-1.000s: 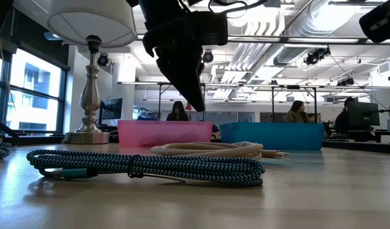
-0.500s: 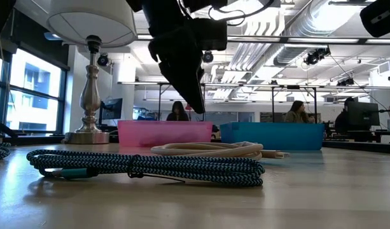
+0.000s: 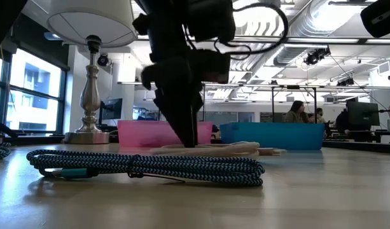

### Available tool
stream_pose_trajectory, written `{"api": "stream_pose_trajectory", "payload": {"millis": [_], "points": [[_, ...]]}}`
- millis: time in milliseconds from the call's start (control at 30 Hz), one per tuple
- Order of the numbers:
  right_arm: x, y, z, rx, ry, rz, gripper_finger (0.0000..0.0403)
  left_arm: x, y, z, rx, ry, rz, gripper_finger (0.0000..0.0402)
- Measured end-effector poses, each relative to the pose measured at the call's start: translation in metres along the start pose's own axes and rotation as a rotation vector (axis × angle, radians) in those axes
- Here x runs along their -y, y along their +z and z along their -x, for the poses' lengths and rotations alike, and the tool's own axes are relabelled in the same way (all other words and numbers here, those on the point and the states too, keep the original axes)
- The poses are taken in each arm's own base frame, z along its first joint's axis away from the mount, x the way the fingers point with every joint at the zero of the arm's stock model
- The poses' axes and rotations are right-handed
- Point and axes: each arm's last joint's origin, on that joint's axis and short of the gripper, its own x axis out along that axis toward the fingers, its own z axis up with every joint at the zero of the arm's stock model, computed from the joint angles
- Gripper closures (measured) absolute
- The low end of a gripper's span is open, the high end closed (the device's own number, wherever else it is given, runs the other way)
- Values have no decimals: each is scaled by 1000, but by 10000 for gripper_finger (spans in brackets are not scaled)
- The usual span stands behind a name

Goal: Pick & Place USB Port
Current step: Put the top brown HDMI cable into the blue bin

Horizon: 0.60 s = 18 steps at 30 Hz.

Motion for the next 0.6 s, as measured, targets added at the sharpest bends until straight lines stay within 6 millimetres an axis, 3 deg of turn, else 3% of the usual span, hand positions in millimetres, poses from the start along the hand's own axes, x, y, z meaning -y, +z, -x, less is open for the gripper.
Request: {"api": "stream_pose_trajectory", "payload": {"millis": [267,333,467,600], "points": [[-3,1,-4,-21,-9,10,265,-14,-2,-19,-34,26,32,227],[-4,1,-6,-30,-13,15,265,-16,-3,-22,-42,40,35,254],[-6,1,-9,-48,-21,25,265,-18,-3,-25,-48,58,13,373],[-8,1,-13,-68,-30,37,265,-18,-2,-25,-45,78,6,390]]}}
